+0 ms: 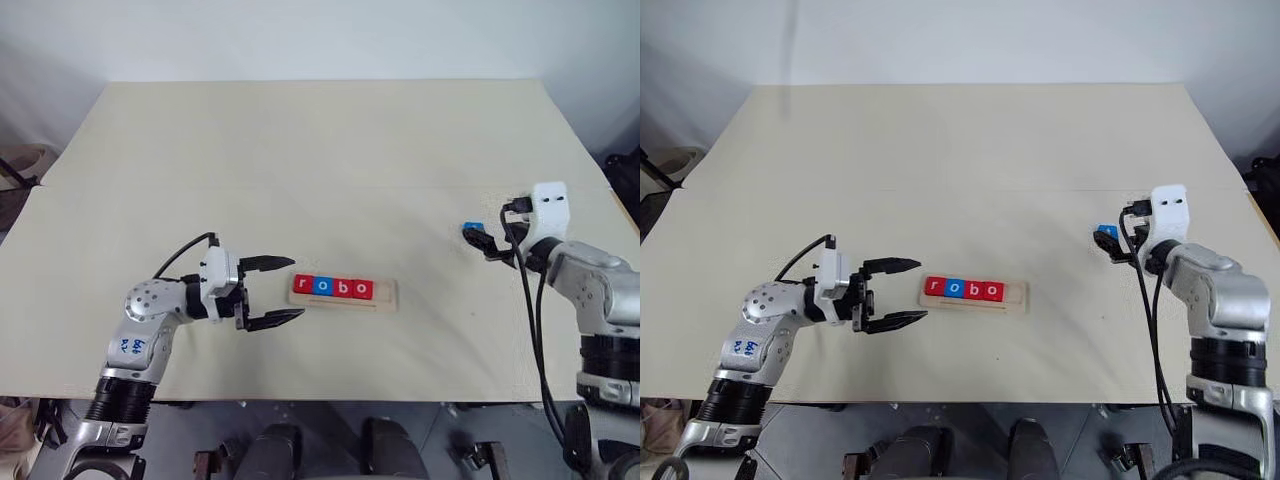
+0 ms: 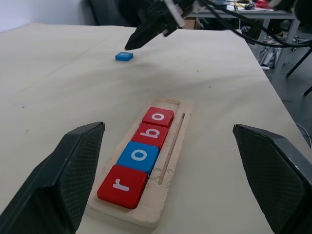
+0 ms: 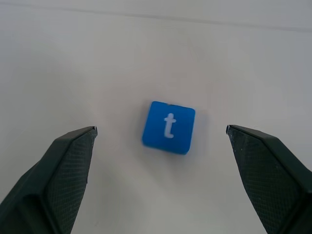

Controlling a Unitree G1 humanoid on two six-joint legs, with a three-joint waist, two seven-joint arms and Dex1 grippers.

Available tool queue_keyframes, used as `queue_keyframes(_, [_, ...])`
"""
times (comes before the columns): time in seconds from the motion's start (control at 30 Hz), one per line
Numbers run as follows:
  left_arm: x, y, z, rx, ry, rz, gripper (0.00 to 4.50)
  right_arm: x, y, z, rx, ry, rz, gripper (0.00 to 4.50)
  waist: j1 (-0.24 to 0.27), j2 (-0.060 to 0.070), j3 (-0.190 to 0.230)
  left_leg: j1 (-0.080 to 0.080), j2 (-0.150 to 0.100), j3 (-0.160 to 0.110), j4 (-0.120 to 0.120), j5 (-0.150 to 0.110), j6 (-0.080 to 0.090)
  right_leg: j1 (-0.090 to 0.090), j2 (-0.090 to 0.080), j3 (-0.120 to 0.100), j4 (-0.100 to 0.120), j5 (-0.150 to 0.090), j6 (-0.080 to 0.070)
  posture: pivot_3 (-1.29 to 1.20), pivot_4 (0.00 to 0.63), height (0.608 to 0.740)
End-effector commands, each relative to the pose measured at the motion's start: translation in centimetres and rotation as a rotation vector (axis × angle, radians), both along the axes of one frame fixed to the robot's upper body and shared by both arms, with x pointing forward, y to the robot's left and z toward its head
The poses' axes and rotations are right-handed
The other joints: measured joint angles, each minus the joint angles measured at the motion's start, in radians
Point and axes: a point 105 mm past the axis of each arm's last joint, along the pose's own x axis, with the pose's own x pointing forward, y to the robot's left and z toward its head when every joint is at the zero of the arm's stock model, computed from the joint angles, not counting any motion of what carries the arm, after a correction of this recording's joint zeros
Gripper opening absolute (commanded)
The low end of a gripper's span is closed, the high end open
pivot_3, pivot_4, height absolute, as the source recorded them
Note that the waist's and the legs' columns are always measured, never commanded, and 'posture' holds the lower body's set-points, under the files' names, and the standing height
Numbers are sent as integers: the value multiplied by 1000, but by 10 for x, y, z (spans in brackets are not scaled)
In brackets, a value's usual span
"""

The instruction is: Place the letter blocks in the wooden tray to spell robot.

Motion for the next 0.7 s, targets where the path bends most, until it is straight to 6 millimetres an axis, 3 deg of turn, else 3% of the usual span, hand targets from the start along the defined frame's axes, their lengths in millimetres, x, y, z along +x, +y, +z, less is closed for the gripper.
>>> queue_keyframes(0.03, [-2, -1, 9, -11, -46, 6, 4500, 13, -4, -3, -39, 19, -40, 4452, 0, 0, 0, 0, 0, 0, 0, 0, 0, 0, 0, 0, 0, 0, 0, 0, 150, 740])
queue_keyframes(0.2, [-5, 0, 9, -17, -46, 25, 4500, 22, -2, -11, -57, 56, -66, 4452, -1, 0, 0, 0, 1, 0, 0, 0, 0, 0, 1, 0, 2, 0, 0, 0, 150, 740])
queue_keyframes(0.5, [-8, 1, 8, -19, -40, 38, 4500, 19, 6, -14, -70, 70, -41, 1459, 2, 0, 0, 0, 1, 0, 2, 0, 0, 0, 1, 0, 1, 0, 0, 0, 150, 740])
queue_keyframes(0.7, [-8, 0, 9, -16, -35, 22, 4500, 1, 16, -6, -43, 73, -9, 1445, 2, 0, 0, 0, 1, -1, 0, 0, 0, 0, 1, -1, 2, 0, 0, 0, 150, 740])
